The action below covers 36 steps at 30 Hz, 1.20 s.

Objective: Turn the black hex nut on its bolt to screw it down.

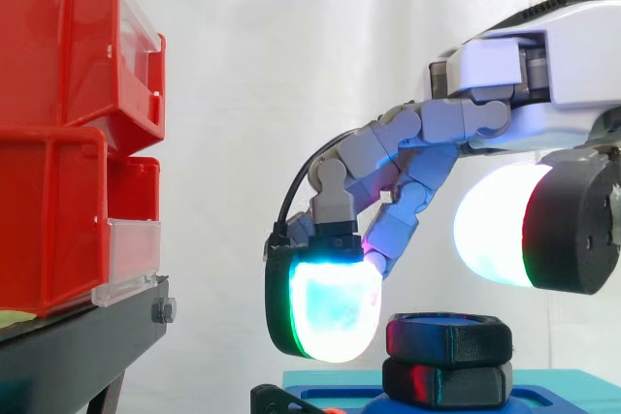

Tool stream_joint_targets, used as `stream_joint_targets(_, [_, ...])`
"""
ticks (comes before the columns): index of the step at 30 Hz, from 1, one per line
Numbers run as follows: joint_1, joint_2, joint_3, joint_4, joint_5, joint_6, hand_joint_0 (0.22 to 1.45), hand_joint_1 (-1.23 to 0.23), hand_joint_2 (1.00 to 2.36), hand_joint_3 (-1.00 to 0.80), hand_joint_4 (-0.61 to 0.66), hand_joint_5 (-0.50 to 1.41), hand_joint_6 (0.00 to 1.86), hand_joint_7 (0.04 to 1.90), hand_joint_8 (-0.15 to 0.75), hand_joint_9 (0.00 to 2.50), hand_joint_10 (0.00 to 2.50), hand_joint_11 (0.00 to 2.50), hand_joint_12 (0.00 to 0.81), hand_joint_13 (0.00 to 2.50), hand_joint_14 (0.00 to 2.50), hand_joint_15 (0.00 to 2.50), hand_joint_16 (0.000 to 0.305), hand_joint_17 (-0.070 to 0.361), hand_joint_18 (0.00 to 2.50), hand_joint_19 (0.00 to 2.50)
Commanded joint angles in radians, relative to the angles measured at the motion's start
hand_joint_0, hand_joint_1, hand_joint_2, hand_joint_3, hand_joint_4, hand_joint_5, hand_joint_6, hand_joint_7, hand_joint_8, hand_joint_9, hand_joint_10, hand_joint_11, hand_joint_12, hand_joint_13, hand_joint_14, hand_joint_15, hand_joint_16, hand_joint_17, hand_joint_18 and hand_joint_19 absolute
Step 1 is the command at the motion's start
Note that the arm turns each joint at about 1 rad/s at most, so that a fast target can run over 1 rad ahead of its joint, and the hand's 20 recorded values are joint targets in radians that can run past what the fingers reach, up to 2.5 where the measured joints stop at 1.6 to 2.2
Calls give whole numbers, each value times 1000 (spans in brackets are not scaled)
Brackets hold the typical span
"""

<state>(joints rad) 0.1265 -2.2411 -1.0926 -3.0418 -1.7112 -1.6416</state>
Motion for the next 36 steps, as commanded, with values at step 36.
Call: stream_joint_targets(36, [-13,0,-76,133,2,-7,492,-286,1000,-500,98,18,504,1426,205,897,0,0,354,521,0,0,46,104,408,315])
